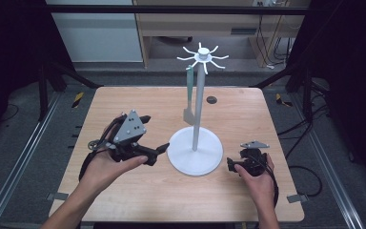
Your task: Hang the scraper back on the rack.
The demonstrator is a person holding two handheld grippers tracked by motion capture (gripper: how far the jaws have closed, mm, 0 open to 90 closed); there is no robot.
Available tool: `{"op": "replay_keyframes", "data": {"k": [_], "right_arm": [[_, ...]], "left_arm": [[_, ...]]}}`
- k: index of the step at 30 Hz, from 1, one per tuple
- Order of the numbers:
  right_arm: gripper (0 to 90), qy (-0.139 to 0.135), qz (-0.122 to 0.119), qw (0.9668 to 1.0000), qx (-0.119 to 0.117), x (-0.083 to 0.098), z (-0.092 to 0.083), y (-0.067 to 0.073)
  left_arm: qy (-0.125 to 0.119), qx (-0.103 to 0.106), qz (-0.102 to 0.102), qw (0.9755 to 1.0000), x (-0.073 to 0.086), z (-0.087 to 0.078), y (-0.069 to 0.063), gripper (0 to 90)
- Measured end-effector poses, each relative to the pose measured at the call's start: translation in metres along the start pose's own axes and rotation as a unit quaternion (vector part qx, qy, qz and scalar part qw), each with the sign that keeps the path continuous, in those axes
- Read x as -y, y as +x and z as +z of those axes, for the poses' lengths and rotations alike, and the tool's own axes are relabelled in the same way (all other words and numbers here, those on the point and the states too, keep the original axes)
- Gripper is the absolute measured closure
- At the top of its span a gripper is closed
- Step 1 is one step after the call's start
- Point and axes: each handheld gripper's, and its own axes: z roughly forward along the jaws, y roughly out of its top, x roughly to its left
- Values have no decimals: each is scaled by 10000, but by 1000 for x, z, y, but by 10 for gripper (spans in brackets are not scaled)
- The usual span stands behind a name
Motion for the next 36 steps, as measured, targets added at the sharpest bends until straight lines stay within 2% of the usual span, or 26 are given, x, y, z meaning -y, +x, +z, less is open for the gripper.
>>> {"op": "replay_keyframes", "data": {"k": [3, 7, 11, 14, 17, 20, 29, 36], "right_arm": [[93, -2, -6, 10000, 10, 0, 0, 0], [92, -1, -3, 10000, 15, 0, 0, -1], [91, 2, 3, 10000, 21, 0, 0, 0], [91, 12, -8, 10000, 17, 0, 0, 0], [91, 15, -35, 10000, 24, 0, 0, 0], [91, 13, -21, 10000, 30, 1, 0, 0], [89, 27, -34, 10000, 37, 1, 1, 1], [87, 42, -36, 10000, 26, 1, 1, 1]], "left_arm": [[40, 120, -50, 9999, 14, 5, -5, 68], [37, 99, -177, 9998, 31, 9, -7, 67], [236, -9, -140, 9996, 54, 15, -5, 52], [332, -35, -210, 9992, 72, 20, -3, 52], [427, -166, -82, 9989, 88, 24, -2, 52], [492, -131, -148, 9986, 102, 26, 0, 52], [803, -271, -230, 9961, 136, 27, 11, 52], [888, -336, -415, 9946, 156, 26, 18, 52]]}}
